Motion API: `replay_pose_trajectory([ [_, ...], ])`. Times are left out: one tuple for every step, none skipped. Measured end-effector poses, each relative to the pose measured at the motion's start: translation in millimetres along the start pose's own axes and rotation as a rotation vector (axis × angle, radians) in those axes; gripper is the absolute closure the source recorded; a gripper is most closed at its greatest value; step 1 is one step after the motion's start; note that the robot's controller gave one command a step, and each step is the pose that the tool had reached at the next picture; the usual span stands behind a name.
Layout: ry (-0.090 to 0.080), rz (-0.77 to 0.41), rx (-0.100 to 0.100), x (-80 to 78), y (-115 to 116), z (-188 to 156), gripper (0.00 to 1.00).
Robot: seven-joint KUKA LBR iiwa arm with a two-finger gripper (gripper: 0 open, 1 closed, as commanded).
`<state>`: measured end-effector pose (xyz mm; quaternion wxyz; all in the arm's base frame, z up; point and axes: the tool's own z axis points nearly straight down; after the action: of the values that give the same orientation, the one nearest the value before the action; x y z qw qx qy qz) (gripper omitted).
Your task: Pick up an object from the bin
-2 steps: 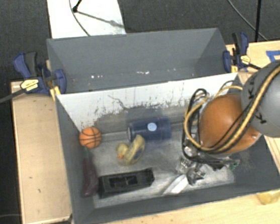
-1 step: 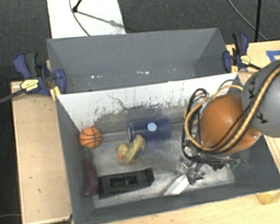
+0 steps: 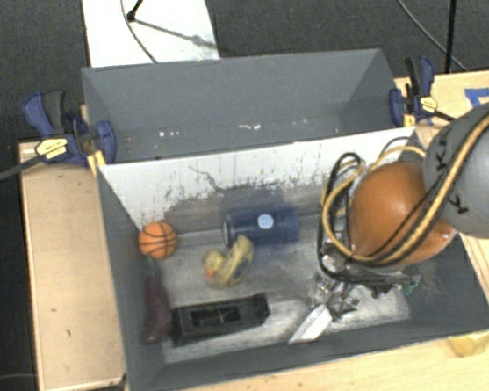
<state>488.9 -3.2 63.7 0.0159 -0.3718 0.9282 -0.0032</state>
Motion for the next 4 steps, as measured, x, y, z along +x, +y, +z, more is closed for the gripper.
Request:
replay_pose_trajectory([
  [0.01, 0.013, -0.007, 0.7, 0.5, -7.6, 1.0],
  [0.023, 0.018, -0.016, 1.7, 1.5, -25.2, 1.0],
  [0.024, 0.008, -0.017, 0.8, 0.7, -36.8, 1.0],
  [0.029, 0.013, -0.022, 1.7, 1.9, -56.6, 1.0],
])
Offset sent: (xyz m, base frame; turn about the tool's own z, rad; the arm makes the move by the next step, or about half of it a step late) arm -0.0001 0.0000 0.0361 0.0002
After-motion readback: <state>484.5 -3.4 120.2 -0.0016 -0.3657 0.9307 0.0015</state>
